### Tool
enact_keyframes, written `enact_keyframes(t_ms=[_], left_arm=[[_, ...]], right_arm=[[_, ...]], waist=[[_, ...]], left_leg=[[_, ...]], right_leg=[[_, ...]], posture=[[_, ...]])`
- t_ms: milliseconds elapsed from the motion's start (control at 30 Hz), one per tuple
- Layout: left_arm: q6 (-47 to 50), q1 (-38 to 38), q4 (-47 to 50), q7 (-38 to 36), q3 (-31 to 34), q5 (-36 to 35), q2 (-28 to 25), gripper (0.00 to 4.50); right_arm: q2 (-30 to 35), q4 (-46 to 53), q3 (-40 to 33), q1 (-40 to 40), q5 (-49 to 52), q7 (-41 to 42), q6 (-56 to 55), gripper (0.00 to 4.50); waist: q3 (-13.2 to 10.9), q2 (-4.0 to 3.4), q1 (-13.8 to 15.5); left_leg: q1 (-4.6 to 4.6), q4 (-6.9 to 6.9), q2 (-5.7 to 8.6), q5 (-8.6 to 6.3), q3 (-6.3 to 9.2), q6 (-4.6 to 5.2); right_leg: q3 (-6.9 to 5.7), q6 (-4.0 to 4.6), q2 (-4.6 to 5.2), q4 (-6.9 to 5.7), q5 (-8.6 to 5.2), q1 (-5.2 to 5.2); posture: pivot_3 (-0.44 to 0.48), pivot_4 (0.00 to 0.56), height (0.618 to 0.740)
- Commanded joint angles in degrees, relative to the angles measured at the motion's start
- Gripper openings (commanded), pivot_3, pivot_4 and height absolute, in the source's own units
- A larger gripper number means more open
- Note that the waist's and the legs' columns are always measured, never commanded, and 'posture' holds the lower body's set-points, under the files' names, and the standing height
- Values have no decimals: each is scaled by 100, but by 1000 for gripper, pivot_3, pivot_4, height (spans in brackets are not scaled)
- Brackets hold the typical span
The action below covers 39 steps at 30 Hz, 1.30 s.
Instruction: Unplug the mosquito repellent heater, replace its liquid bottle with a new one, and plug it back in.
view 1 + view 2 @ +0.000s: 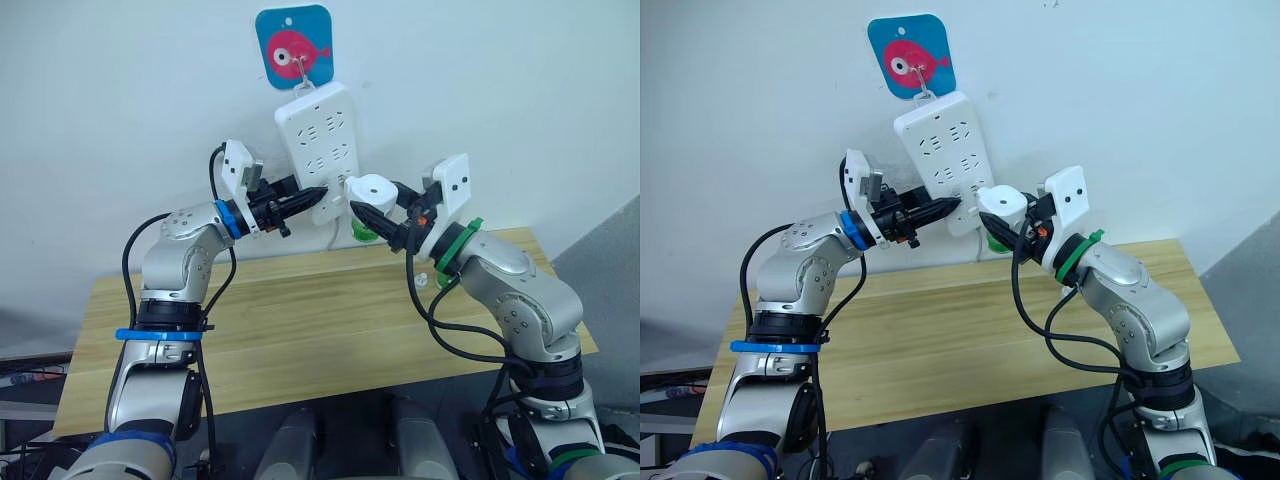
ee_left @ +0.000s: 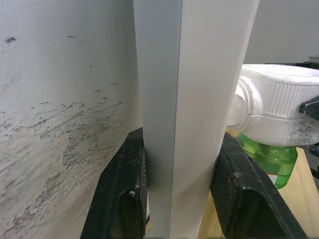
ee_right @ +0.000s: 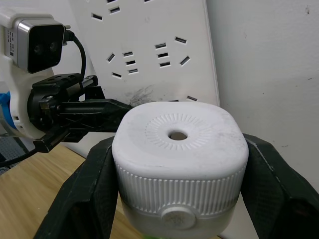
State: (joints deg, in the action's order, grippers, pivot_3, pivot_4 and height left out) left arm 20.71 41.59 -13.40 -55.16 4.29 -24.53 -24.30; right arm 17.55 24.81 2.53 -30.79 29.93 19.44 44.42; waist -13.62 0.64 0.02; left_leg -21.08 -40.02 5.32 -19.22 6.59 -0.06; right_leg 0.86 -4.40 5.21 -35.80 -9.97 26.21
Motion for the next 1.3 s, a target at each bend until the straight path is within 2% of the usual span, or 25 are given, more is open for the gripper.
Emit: enact_keyframes(t_ms=[33, 233, 367, 500, 567, 700, 833, 1067, 1300], left_arm=[[-111, 133, 257, 19, 12, -47, 8, 1310], [-123, 77, 315, -28, -44, -16, -17, 1310], [-117, 68, 323, -29, -48, -20, -28, 1310], [-97, 57, 363, 12, -59, -32, 2, 1310], [-109, 47, 381, 22, -74, -20, 20, 1310], [-94, 48, 388, 12, -73, -38, 31, 1310], [-110, 56, 372, 12, -65, -32, 32, 1310], [-82, 3, 469, 40, -32, -28, 65, 1310], [-93, -17, 497, 56, -24, -25, 65, 1310]], right_arm=[[70, 94, 69, -232, -246, -3, -191, 2933], [302, -113, 491, -423, -1049, -142, -328, 2933], [196, -195, 497, -499, -1172, -205, -309, 2933], [-708, -197, 55, -544, -641, -705, 235, 2933], [-861, -180, 95, -530, -692, -756, 370, 2933], [-484, -321, 703, -622, -1348, -615, 111, 2933], [-402, -525, 859, -736, -1610, -643, -43, 2933], [-1158, -696, 138, -815, -1126, -928, 354, 2933], [-993, -689, 487, -821, -1464, -760, 236, 2933]], waist=[[0, 0, -1], [0, 0, -3], [0, 0, 0], [0, 0, -22], [0, 0, -23], [1, 0, -31], [1, 0, -53], [8, 5, -59], [14, 4, -69]], left_leg=[[0, 0, 0, 0, 0, 0], [1, -6, 0, 0, -3, 0], [2, -6, 0, 0, 0, -1], [2, -6, -2, 1, -2, -1], [3, -6, -2, 5, -2, -8], [7, -8, 0, 5, -3, -8], [10, -7, -2, 5, -6, -9], [15, -8, -4, 10, -8, -16], [18, -8, -3, 14, -7, -22]], right_leg=[[0, 0, 0, -1, 0, 0], [2, 0, 0, -7, 0, 0], [1, 0, 0, -6, 0, -1], [2, 0, 0, -6, 0, 0], [5, 1, 0, -13, 1, 2], [5, 1, 0, -15, 1, 1], [5, 1, -2, -18, 1, 0], [9, 6, -3, -23, 6, -1], [9, 11, -5, -25, 11, -1]], posture=[[16, 204, 740], [18, 205, 740], [19, 205, 740], [18, 204, 740], [18, 205, 740], [19, 204, 740], [25, 200, 740], [30, 193, 740], [37, 186, 740]])
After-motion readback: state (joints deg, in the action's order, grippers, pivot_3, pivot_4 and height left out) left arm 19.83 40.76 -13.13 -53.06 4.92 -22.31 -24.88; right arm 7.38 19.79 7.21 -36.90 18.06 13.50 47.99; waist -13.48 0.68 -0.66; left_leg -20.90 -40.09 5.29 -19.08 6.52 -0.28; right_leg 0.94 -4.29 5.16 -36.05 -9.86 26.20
